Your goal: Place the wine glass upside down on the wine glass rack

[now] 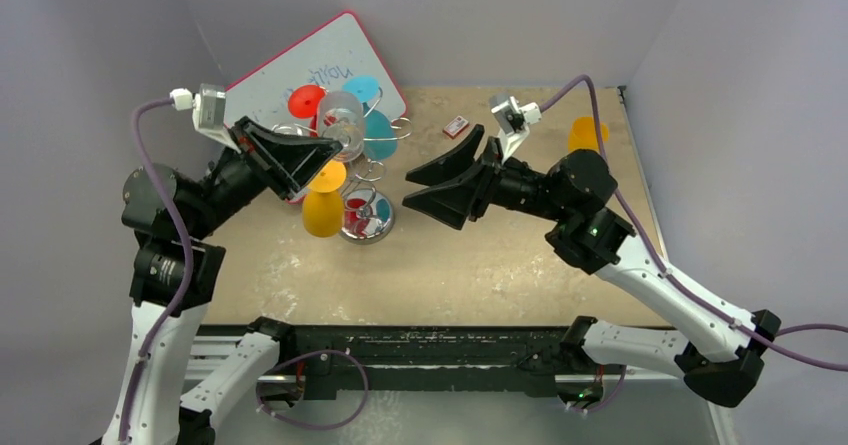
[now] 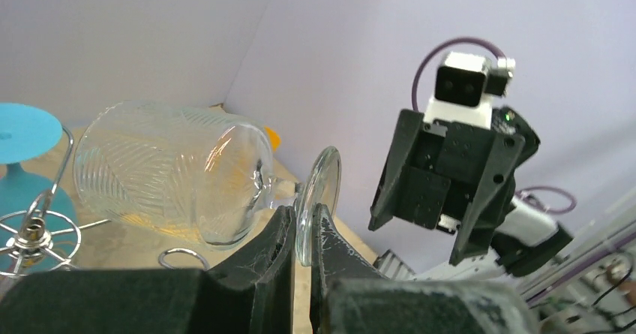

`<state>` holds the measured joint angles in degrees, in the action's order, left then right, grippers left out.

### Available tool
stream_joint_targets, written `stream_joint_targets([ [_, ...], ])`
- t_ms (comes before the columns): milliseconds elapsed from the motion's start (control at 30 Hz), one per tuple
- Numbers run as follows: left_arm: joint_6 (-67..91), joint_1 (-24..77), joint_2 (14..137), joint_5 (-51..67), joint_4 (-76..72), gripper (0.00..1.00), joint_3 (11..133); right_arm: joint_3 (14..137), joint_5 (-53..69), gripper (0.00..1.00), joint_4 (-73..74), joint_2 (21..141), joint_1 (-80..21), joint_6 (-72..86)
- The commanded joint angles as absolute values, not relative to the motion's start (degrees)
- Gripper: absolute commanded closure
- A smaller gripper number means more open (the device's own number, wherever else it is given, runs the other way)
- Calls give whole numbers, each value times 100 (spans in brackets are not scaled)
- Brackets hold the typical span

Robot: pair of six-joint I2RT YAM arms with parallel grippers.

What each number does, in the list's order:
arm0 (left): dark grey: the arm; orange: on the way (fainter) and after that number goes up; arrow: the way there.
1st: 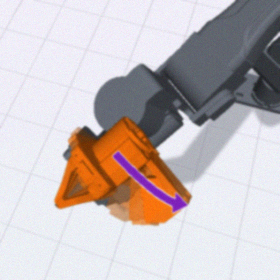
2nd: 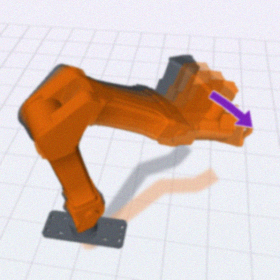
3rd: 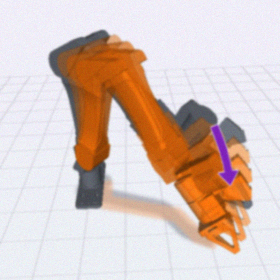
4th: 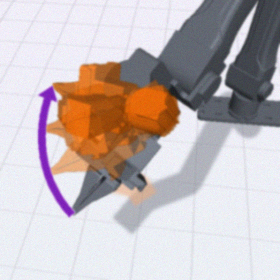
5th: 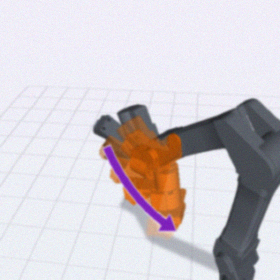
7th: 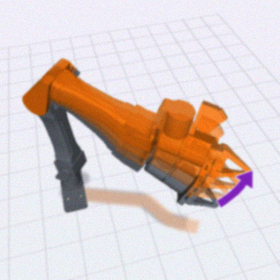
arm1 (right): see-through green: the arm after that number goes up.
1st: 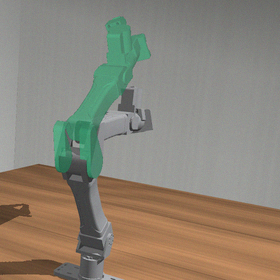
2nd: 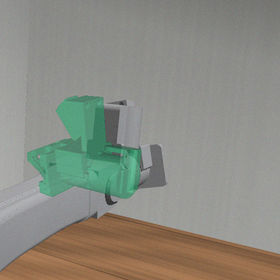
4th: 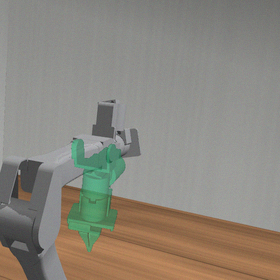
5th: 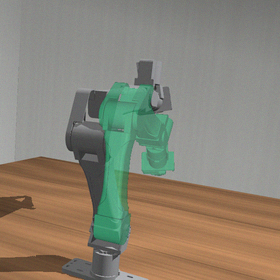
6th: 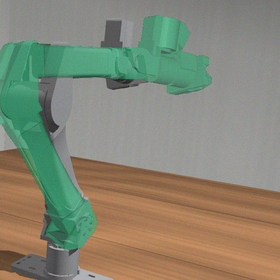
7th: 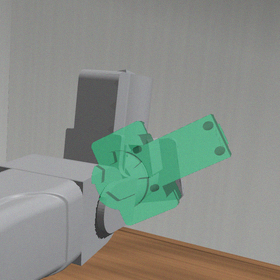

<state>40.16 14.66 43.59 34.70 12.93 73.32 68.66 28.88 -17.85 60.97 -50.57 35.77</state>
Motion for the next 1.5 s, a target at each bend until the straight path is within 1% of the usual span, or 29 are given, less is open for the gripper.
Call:
stream_joint_targets([
  [0, 5205, 1441, 4720, 3029, 1360, 100, 7899, 7171, 2461, 41, -1778, 5951, -5071, 3447],
  [167, 5709, 1441, 4854, 3009, 1366, 100, 7934, 7456, 2227, 47, -1662, 6191, -5071, 3602],
  [267, 6000, 1441, 4888, 2912, 1309, 100, 7930, 7648, 2205, 48, -1700, 6339, -5066, 3681],
  [700, 6628, 1448, 5298, 2902, 930, 100, 7889, 7524, 1671, 49, -1754, 6235, -5071, 3852],
  [867, 6868, 1449, 5319, 3002, 573, 100, 7738, 7826, 1644, 50, -1521, 6473, -5071, 4128],
  [1067, 6907, 1450, 5299, 3081, 449, 100, 7652, 8168, 1265, 52, -1363, 6858, -5070, 4518],
  [1233, 6930, 1450, 5276, 3163, 436, 100, 7618, 8507, 1036, 53, -1258, 7144, -5071, 4594],
  [1467, 7148, 1459, 5245, 3385, 33, 100, 7432, 8728, 786, 56, -1314, 7395, -5067, 4642],
])
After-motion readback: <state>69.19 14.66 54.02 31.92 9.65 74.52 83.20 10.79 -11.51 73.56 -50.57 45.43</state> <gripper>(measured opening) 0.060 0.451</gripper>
